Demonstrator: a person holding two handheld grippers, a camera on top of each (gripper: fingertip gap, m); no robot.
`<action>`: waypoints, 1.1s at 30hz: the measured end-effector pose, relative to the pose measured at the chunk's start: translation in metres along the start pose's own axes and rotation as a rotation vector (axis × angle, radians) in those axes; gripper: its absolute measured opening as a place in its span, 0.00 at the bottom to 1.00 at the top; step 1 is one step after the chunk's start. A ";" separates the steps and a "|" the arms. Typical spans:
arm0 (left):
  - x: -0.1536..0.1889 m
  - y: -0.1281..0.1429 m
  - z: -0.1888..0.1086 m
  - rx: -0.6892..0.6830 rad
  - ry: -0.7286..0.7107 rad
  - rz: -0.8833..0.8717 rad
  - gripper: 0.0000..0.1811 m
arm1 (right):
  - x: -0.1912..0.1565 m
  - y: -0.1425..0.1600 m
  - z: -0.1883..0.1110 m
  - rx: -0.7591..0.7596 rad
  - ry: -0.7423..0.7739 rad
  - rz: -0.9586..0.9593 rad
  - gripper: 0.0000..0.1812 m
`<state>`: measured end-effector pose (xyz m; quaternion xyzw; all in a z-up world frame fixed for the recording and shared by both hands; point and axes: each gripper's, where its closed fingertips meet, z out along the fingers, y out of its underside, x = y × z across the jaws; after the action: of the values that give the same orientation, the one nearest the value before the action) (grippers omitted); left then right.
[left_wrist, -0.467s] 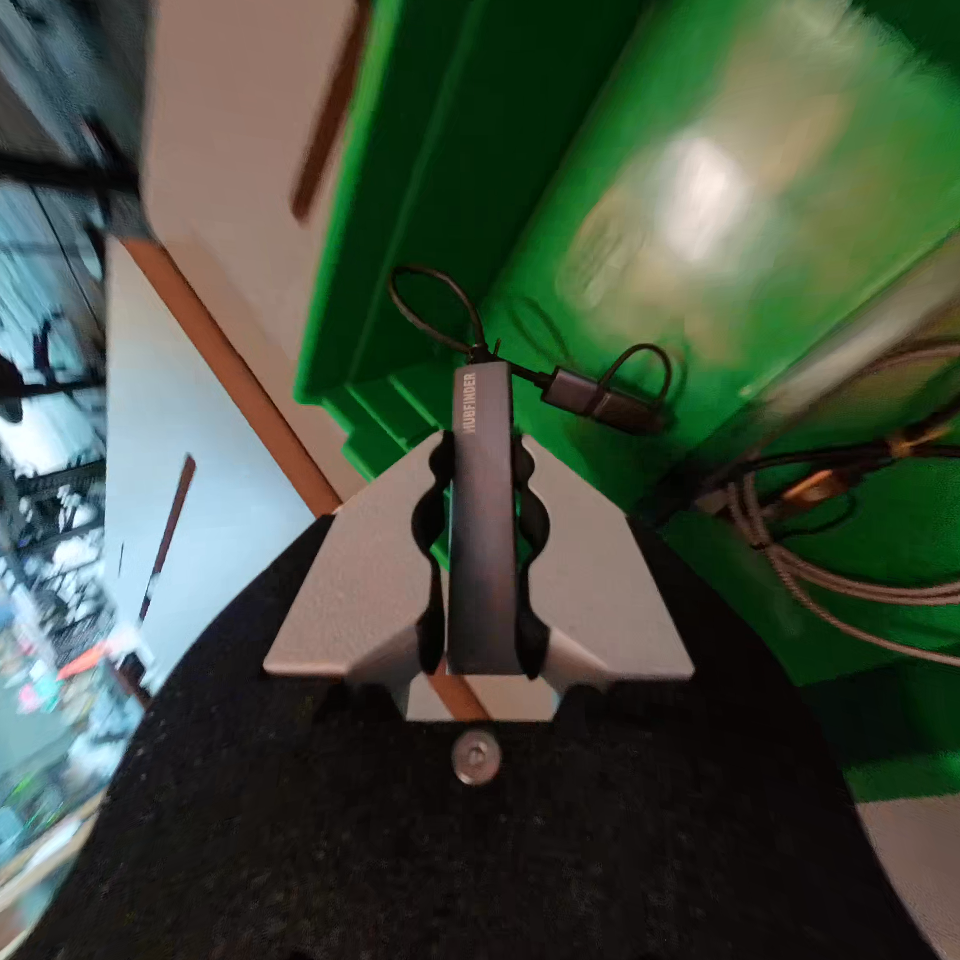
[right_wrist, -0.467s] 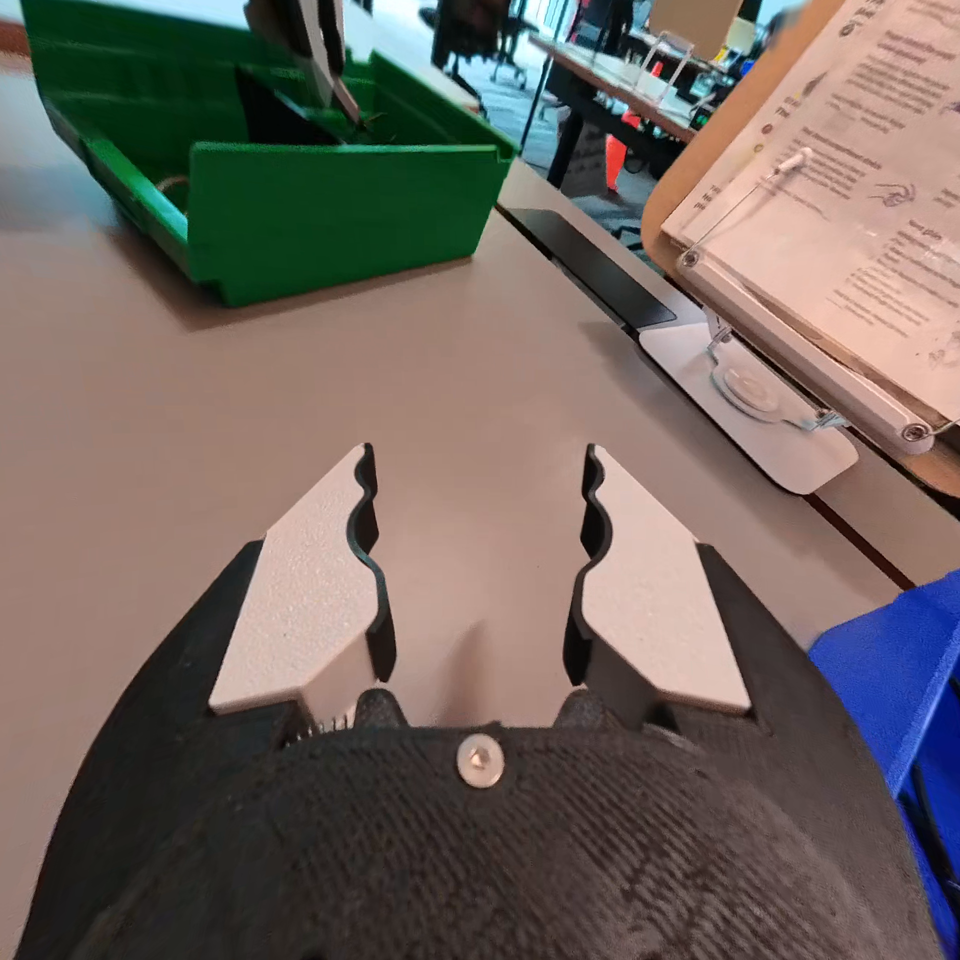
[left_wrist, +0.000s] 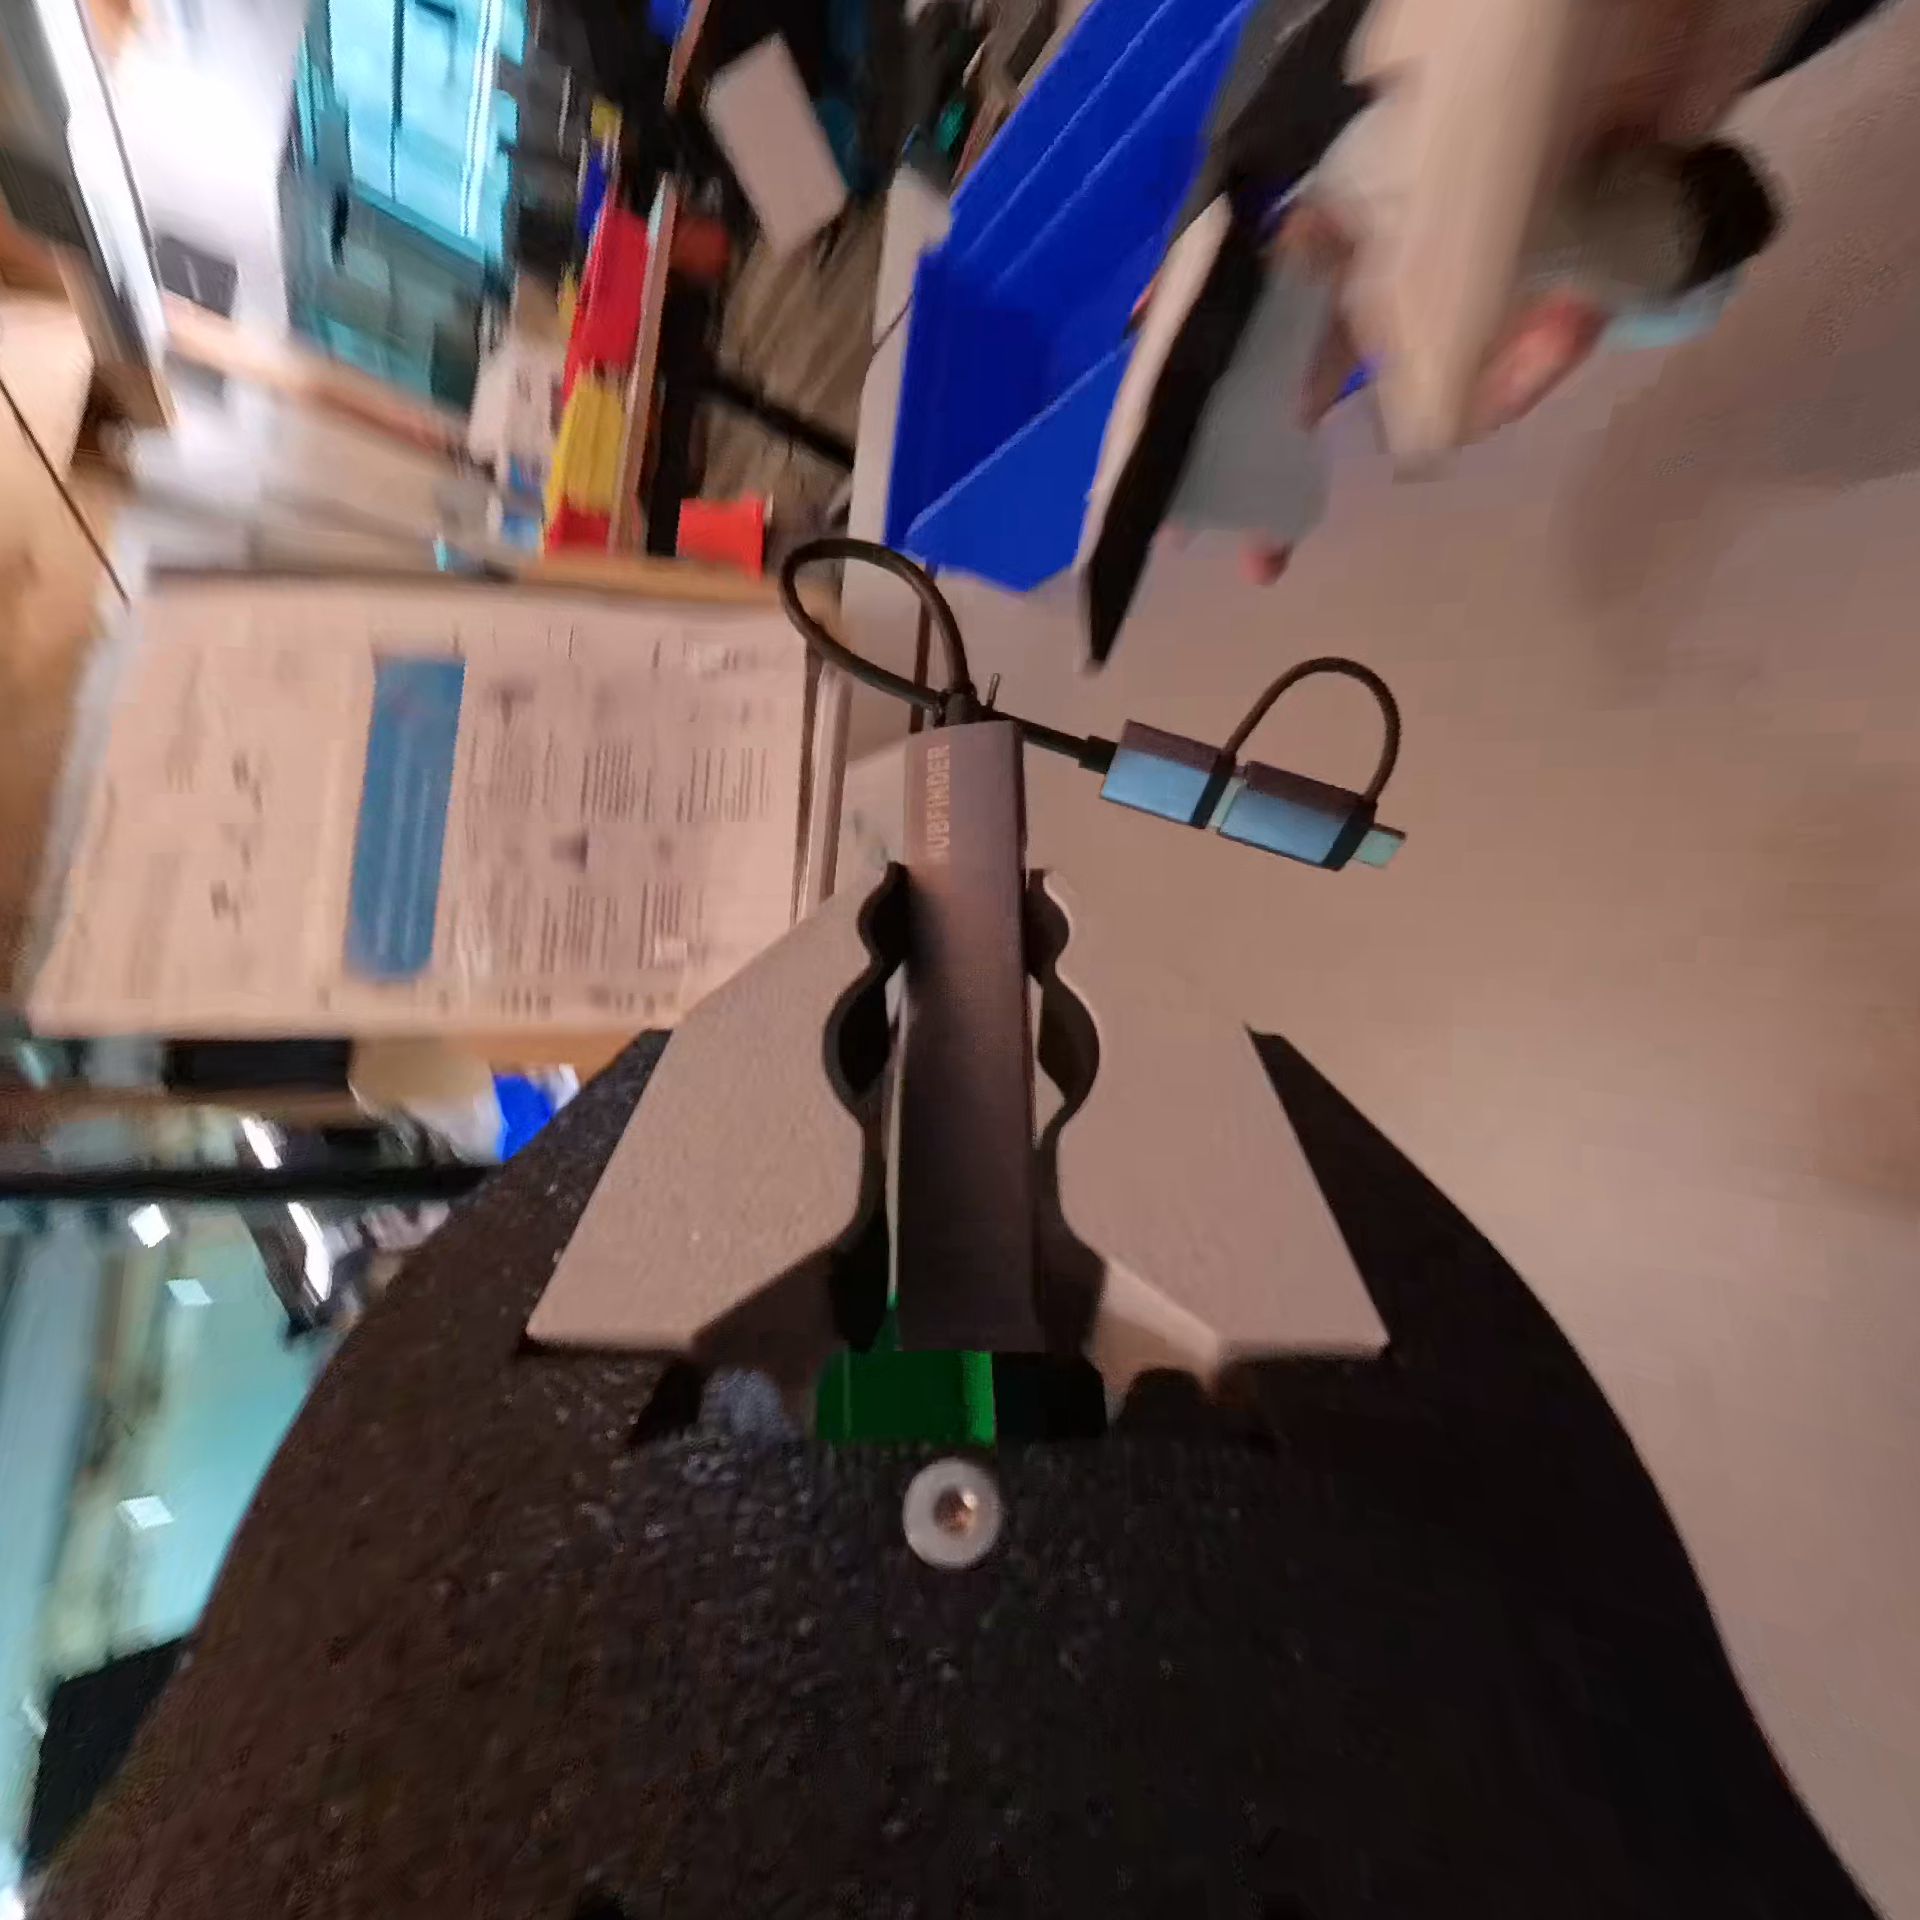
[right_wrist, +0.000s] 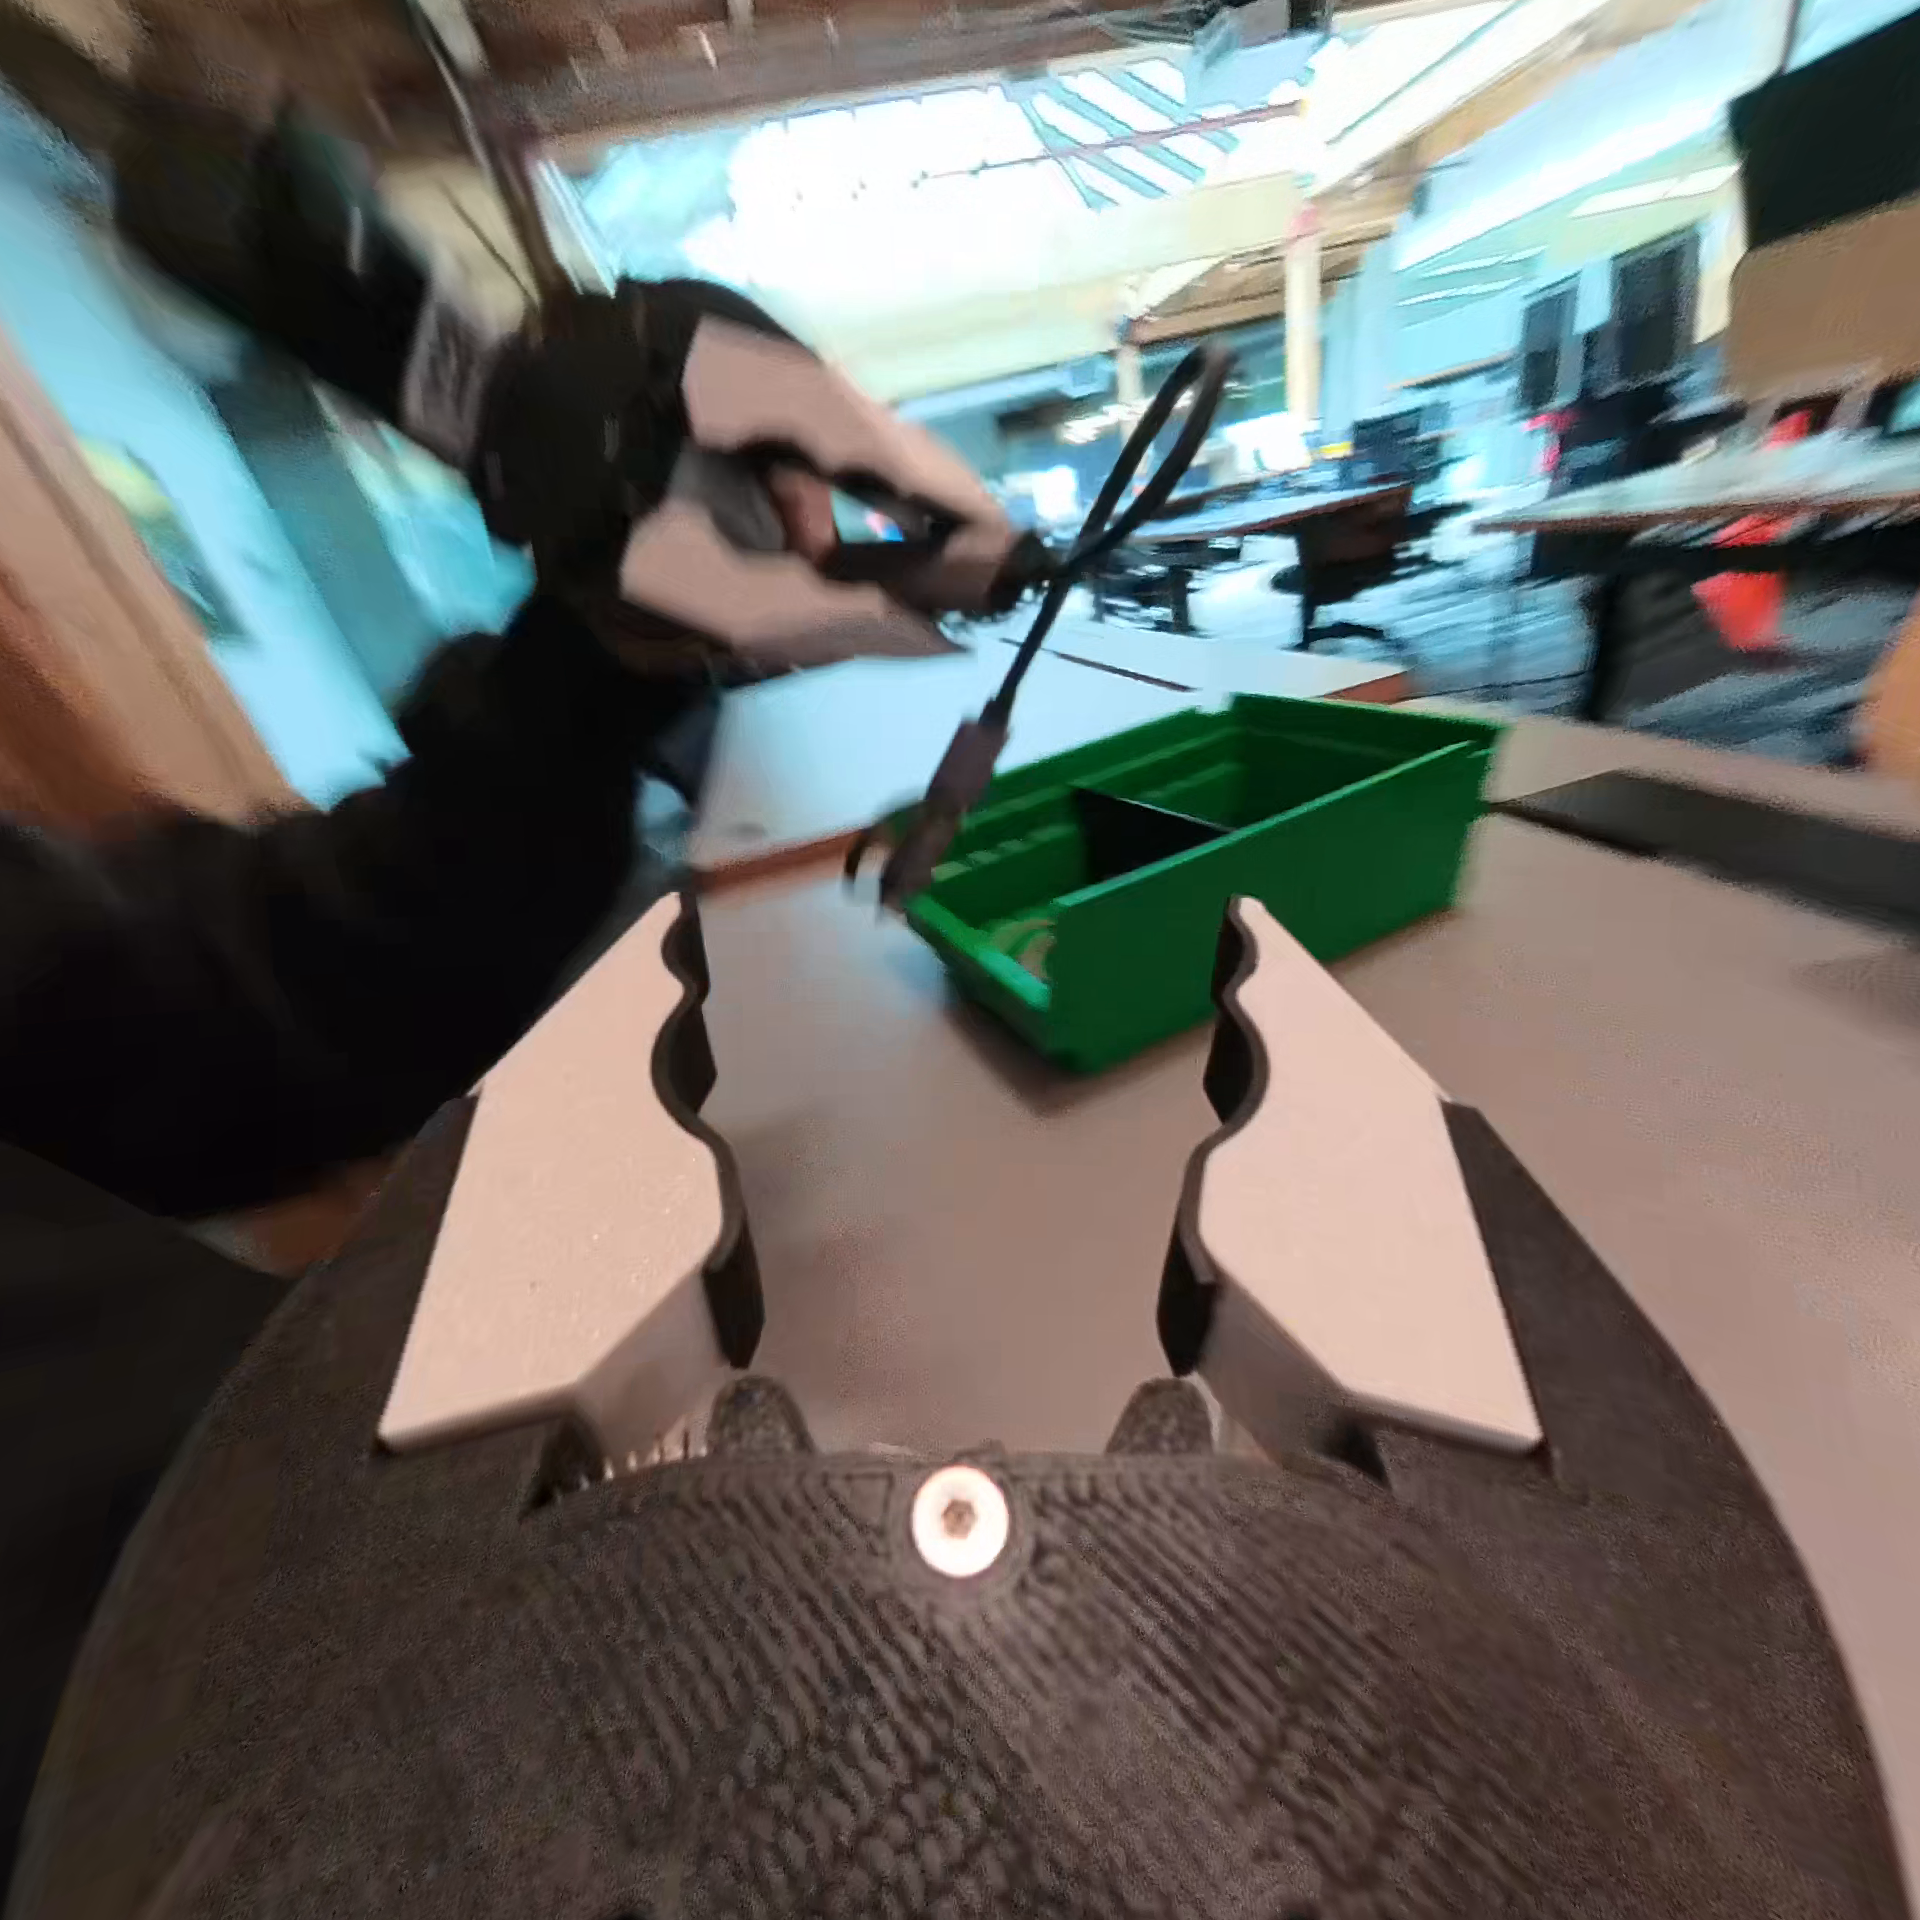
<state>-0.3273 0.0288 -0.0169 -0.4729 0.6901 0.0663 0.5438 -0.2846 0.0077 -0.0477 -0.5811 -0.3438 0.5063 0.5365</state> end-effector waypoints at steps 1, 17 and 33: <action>0.014 -0.014 0.004 0.032 0.004 0.067 0.12 | -0.006 -0.004 0.000 0.028 -0.046 0.098 0.52; 0.007 -0.013 0.008 0.302 -0.174 -0.650 0.25 | 0.002 -0.014 -0.020 0.252 -0.396 0.734 0.05; 0.062 0.014 0.037 0.508 0.241 -1.506 0.14 | 0.022 0.040 -0.003 0.185 -0.221 0.841 0.05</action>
<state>-0.3094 0.0224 -0.0878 -0.6771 0.2336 -0.5288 0.4554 -0.2821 0.0204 -0.0912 -0.5623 -0.0859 0.7683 0.2936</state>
